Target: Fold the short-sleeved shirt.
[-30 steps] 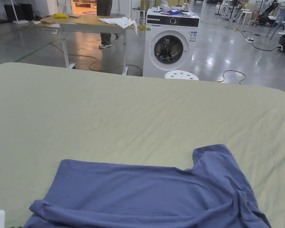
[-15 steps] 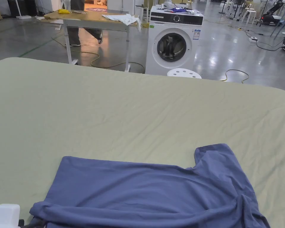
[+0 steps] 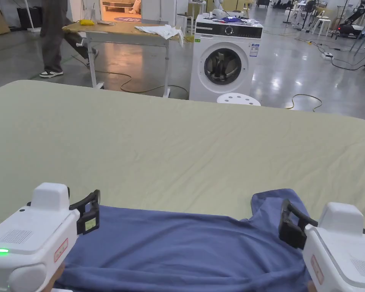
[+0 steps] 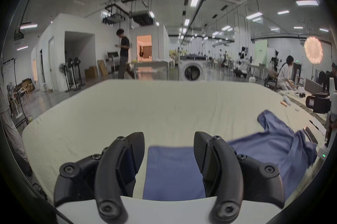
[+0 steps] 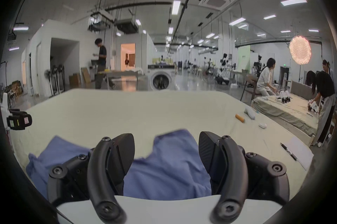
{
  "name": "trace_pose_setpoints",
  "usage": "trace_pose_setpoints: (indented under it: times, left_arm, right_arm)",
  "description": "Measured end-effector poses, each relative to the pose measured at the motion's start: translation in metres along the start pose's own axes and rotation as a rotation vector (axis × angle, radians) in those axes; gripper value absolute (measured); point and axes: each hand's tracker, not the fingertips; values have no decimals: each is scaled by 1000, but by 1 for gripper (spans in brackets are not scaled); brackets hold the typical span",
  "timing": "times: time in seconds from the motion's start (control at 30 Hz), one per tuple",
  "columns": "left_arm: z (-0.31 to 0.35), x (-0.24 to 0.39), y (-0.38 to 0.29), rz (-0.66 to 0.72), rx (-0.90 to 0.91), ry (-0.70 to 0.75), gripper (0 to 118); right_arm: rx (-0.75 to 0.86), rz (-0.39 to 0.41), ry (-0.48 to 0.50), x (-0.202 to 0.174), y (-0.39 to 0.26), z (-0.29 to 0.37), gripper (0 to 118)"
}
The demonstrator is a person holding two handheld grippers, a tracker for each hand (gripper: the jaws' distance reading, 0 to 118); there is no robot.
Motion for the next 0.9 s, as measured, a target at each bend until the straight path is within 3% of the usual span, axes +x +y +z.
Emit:
trace_pose_setpoints:
  times: [0.07, 0.13, 0.17, 0.2, 0.23, 0.47, 0.8, 0.83, 0.9]
  left_arm:
    - [0, 7, 6, -20, 57, -5, 48]
    - [1, 14, 11, -42, 94, 8, 35]
    - [2, 16, 13, -45, 109, 10, 22]
    - [3, 19, 15, -45, 127, 8, 12]
    - [-1, 16, 14, -37, 146, 14, 1]
    - [-14, 2, 16, -62, 125, -14, 0]
    - [-127, -74, -1, 97, -447, -68, 0]
    - [-139, -78, -4, 104, -496, -75, 4]
    - [-152, -78, -7, 112, -538, -86, 33]
  right_arm:
    - [40, -1, -3, -9, 5, -4, 69]
    - [93, 3, 5, -17, 10, -6, 46]
    - [107, 11, 9, -20, 12, -7, 23]
    - [119, 16, 12, -24, 15, -8, 10]
    - [132, 19, 14, -27, 16, -9, 6]
    - [143, 28, 44, -34, 20, -12, 0]
    - [65, 53, 54, -29, 11, -30, 0]
    - [58, 55, 53, -28, 9, -32, 0]
    - [42, 57, 48, -26, 6, -35, 0]
